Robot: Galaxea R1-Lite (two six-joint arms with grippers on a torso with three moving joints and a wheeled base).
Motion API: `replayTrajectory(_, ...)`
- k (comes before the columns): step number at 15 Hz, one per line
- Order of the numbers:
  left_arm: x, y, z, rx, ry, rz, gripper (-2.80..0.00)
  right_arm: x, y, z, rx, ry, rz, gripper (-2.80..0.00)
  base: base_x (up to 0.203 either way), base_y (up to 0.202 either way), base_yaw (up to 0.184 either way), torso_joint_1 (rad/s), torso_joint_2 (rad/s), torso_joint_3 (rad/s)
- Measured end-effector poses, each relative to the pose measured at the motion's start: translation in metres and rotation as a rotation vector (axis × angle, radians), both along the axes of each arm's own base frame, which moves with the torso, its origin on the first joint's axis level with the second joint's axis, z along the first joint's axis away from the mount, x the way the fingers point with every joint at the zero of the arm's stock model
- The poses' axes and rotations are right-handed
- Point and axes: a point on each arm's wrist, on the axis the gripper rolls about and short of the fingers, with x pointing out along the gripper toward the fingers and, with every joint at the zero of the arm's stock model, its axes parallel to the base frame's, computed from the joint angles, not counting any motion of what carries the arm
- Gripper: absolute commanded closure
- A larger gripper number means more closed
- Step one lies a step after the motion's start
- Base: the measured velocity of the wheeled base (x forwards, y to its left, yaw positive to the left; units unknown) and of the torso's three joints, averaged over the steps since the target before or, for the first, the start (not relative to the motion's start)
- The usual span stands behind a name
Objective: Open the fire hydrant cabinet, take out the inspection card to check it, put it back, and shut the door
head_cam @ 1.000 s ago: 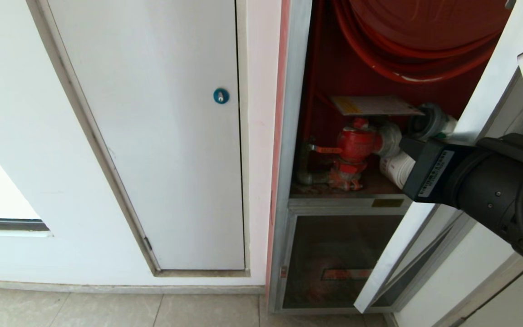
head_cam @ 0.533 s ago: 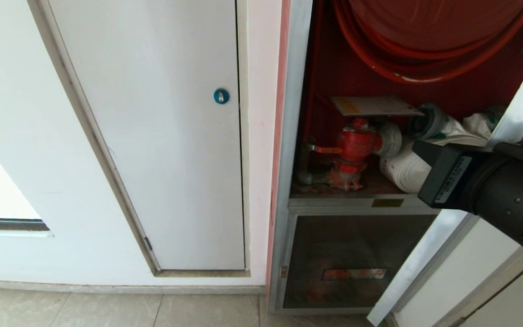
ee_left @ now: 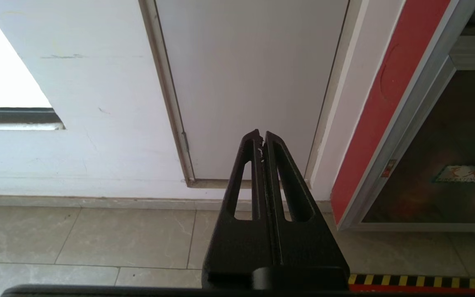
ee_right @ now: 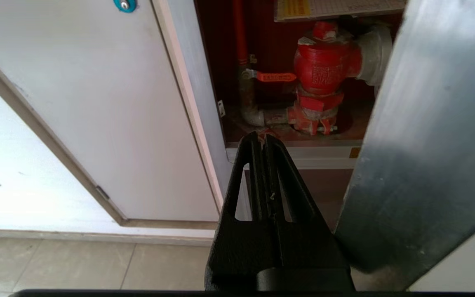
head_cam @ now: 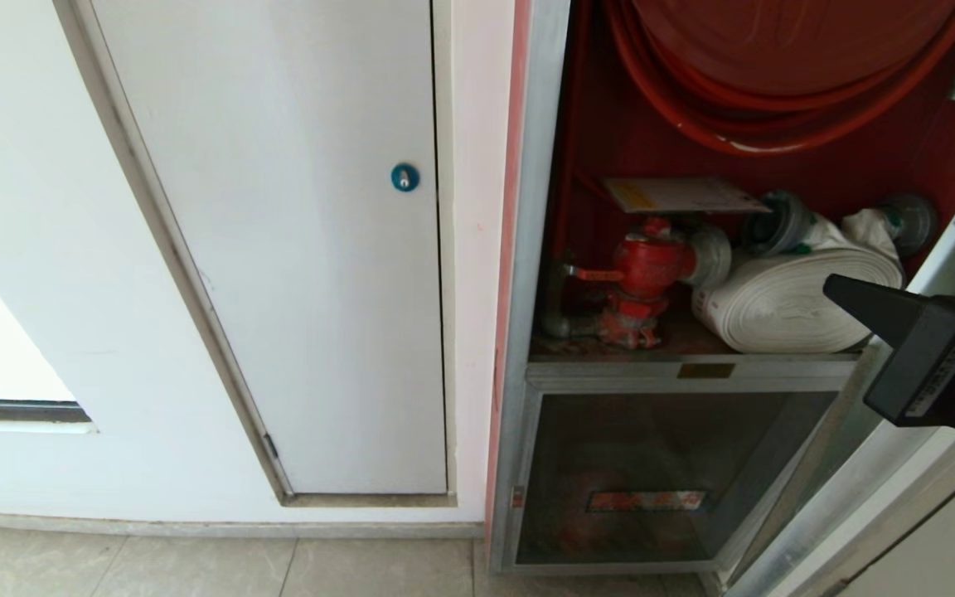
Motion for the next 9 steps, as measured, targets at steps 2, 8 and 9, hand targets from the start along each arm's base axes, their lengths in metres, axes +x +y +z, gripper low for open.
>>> replayTrajectory(2,0.0,0.0,0.0,0.0,0.0,0.0,0.0,-0.003,-0.007,-0.004,-0.003,0.0,-0.011,0.0,0.0,0.0,0.0,0.0,0.0,0.0)
replayTrajectory(8,0.0,0.0,0.0,0.0,0.0,0.0,0.0,-0.007,-0.024,-0.011,-0.015,0.011,-0.062,0.0,0.0,0.0,0.0,0.0,0.0,0.0)
replayTrajectory(9,0.0,0.0,0.0,0.0,0.0,0.0,0.0,-0.007,-0.026,-0.011,-0.016,0.011,-0.071,0.0,0.0,0.0,0.0,0.0,0.0,0.0)
